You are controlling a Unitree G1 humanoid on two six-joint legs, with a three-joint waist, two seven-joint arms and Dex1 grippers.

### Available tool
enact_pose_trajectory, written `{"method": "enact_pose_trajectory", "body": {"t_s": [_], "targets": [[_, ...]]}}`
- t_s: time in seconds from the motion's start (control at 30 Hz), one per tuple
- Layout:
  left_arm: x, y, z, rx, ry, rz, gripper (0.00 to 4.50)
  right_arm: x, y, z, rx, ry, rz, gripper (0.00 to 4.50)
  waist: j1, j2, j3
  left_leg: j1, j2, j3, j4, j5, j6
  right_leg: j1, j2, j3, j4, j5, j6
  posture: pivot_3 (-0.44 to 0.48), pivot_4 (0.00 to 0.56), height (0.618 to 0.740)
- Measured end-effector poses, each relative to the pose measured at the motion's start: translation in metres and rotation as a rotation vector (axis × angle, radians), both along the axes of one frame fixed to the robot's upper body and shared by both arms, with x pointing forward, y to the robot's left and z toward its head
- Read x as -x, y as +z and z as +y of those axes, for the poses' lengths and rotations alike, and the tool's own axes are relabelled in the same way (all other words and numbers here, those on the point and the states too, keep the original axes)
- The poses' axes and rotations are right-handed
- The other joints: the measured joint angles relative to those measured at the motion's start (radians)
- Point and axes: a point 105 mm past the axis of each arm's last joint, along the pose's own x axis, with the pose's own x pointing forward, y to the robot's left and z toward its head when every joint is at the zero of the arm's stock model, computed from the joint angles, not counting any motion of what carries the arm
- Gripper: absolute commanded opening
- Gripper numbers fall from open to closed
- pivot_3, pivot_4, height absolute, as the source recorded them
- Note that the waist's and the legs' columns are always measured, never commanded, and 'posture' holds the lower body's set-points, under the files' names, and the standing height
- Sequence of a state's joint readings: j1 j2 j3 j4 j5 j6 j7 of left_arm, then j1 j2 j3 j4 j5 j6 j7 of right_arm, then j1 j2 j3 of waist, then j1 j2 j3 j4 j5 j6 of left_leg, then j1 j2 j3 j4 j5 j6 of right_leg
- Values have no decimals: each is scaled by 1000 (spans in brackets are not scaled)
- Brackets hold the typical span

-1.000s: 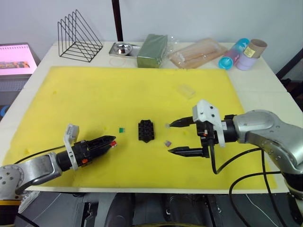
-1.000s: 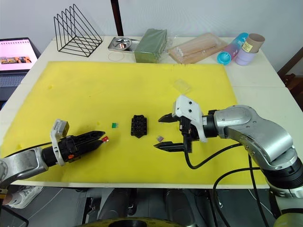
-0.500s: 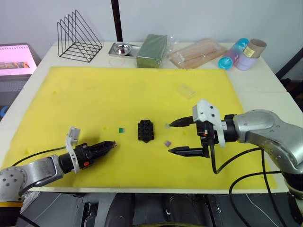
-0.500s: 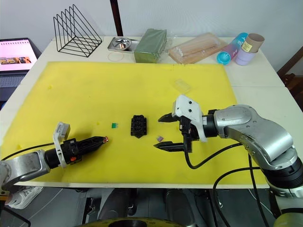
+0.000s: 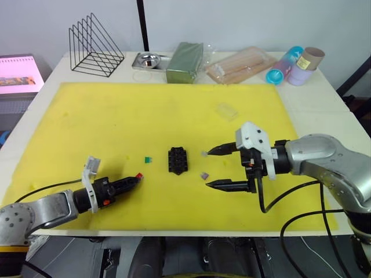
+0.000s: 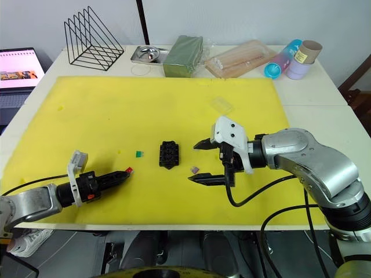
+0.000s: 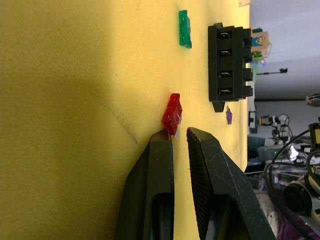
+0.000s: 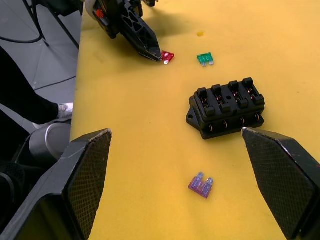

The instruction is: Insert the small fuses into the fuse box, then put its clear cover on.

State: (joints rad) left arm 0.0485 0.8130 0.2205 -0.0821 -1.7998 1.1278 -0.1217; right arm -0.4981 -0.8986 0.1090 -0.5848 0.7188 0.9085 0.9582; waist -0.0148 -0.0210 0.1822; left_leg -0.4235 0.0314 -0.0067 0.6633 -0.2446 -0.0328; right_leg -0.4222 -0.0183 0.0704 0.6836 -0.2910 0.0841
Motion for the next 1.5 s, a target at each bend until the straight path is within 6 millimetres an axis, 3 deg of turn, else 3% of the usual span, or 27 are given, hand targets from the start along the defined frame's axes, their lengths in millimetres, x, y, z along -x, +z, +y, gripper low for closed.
{"method": "enact_pose_trajectory", "body": {"t_s": [0.33,0.43,1.07,1.23,1.33,1.5], "targets": [[-1,-1,0,-1,1,-5,536,-1,0,0,2,-3,-3,4500,0,1,-1,0,0,0,0,0,0,0,0,0,0,0,0,0,150,740],[-2,-1,0,-3,6,-6,27,0,0,0,-1,-2,-3,4500,0,1,-1,1,0,0,0,0,0,1,0,0,0,0,-1,0,150,740],[-2,4,4,-3,-50,-41,27,0,0,2,-9,1,-3,4500,-2,2,-1,3,0,0,-2,0,0,2,3,1,0,-2,-4,0,150,740],[-1,14,9,-38,-129,-96,27,0,0,2,-9,0,-3,4500,-2,1,-1,3,0,1,-2,0,0,2,3,1,-1,-3,-5,0,150,740],[-5,30,12,-97,-209,-186,27,1,-1,2,-13,2,12,4500,0,0,0,2,0,1,-2,0,0,1,4,0,-2,-3,-5,0,150,740],[-10,59,-5,-152,-424,-366,27,3,2,-2,-34,-24,160,4500,1,0,0,-1,0,2,-2,0,0,-1,2,1,-3,-3,-5,0,150,740]]}}
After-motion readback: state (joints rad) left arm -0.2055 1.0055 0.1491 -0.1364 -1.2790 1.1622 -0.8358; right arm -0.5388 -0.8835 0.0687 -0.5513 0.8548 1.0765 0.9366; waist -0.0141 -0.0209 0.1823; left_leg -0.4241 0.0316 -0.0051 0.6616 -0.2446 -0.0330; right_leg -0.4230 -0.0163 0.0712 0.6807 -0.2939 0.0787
